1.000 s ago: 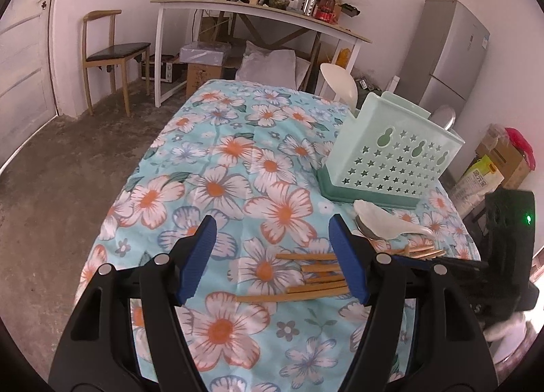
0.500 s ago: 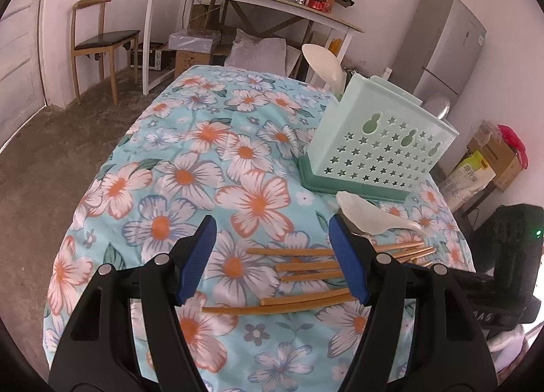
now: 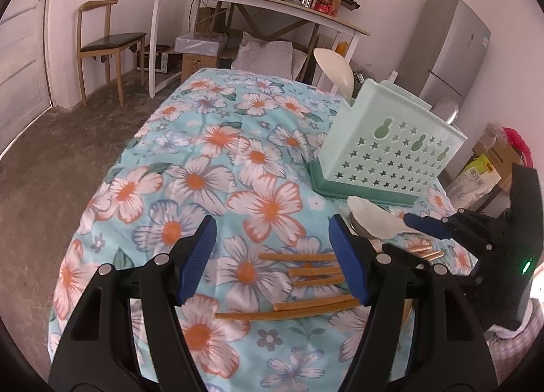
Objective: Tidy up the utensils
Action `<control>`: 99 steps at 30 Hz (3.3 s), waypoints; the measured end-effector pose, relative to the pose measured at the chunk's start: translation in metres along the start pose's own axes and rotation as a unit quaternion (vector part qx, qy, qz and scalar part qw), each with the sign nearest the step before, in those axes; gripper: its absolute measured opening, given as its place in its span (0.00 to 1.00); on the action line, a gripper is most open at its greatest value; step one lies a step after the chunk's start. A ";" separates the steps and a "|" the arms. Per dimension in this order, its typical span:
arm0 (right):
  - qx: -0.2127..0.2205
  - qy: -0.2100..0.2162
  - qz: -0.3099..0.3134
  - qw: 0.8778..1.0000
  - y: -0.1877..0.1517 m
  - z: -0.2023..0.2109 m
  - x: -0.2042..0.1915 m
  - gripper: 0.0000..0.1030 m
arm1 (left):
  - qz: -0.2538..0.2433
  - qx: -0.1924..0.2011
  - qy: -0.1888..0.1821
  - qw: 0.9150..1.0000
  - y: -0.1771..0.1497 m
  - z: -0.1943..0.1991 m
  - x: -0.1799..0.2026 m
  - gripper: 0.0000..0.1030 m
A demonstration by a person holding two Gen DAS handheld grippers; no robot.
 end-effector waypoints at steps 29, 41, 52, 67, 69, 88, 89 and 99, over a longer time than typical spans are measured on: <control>-0.042 -0.114 0.096 0.988 0.022 -0.030 0.004 0.12 | 0.035 0.005 -0.022 0.999 0.001 -0.012 -0.024 0.63; -0.009 -0.104 0.060 0.993 0.023 -0.035 0.007 0.07 | 0.026 0.008 -0.021 0.999 0.001 -0.003 -0.016 0.63; 0.094 -0.106 -0.079 0.987 0.013 0.065 0.060 0.04 | 0.007 -0.001 -0.084 0.996 0.009 -0.002 0.025 0.55; 0.151 -0.088 -0.233 0.957 -0.037 0.107 0.118 0.04 | 0.109 -0.204 -0.182 0.956 -0.006 -0.084 0.073 0.29; 0.153 -0.086 -0.236 0.956 -0.040 0.109 0.120 0.04 | 0.129 -0.230 -0.179 0.948 -0.011 -0.097 0.071 0.27; 0.152 -0.071 -0.254 0.952 -0.050 0.100 0.130 0.04 | 0.168 -0.264 -0.210 0.926 -0.031 -0.123 0.098 0.06; 0.153 -0.070 -0.256 0.952 -0.051 0.100 0.131 0.04 | 0.171 -0.261 -0.209 0.927 -0.030 -0.122 0.097 0.06; 0.166 -0.075 -0.272 0.945 -0.056 0.110 0.139 0.04 | 0.093 -0.144 -0.180 0.969 0.001 -0.075 0.114 0.01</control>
Point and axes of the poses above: each gripper's, at about its wrist camera, not at the fingertips, and z roughly against the way its jaws point, x to its right, y to its top, the point moved 7 cm from there along -z, roughly the way its jaws point, and after that the axes turned 7 degrees about y, right-handed, at the moved point
